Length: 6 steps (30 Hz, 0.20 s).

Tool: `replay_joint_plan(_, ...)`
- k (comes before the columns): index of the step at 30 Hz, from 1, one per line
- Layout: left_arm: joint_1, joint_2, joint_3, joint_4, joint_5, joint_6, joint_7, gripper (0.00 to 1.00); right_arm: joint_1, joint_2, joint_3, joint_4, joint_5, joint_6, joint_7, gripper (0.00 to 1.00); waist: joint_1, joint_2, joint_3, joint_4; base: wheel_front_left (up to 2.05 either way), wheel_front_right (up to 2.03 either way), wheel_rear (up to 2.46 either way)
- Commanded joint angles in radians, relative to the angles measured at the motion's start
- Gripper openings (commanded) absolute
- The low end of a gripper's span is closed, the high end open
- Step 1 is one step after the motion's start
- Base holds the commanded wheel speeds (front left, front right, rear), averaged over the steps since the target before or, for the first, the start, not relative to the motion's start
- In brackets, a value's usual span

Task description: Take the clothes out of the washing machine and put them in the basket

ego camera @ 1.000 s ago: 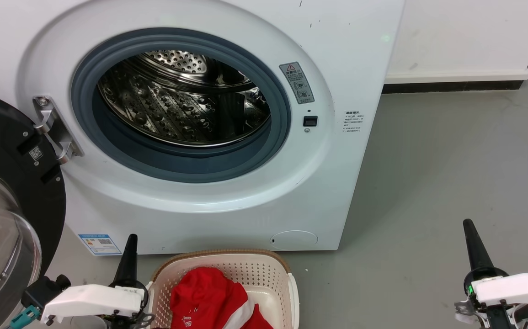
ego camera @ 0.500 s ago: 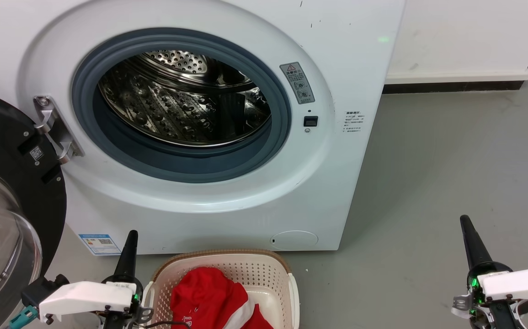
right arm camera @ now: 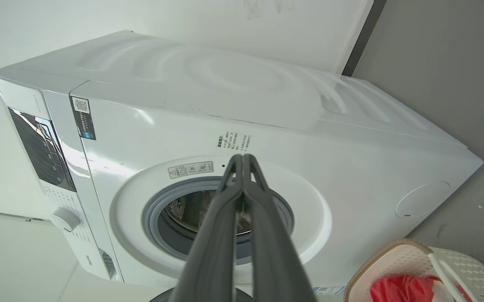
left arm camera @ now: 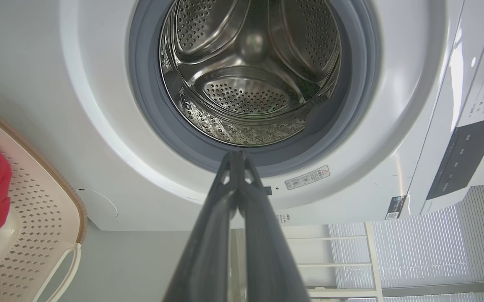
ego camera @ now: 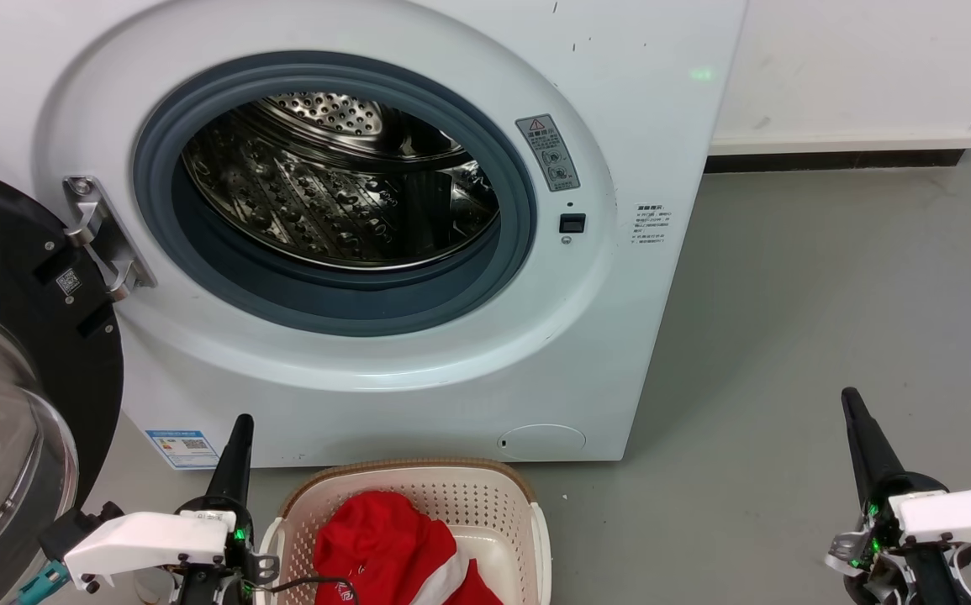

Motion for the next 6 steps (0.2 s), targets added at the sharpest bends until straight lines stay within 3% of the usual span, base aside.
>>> replay_joint_plan(1,-0.022,-0.001,0.003,0.000,-0.024,-0.006,0.007,0.00,-0.018,-0.003,0.001,0.000,0.025,0.000,0.008,0.00,0.0000,0.0000,0.000,0.000,0.00,0.00,0.00)
replay_joint_plan(6,-0.026,-0.001,0.006,0.005,-0.066,-0.010,0.017,0.00,-0.024,-0.003,0.001,0.004,0.068,0.000,0.019,0.00,0.0000,0.0000,0.000,0.001,0.00,0.00,0.00)
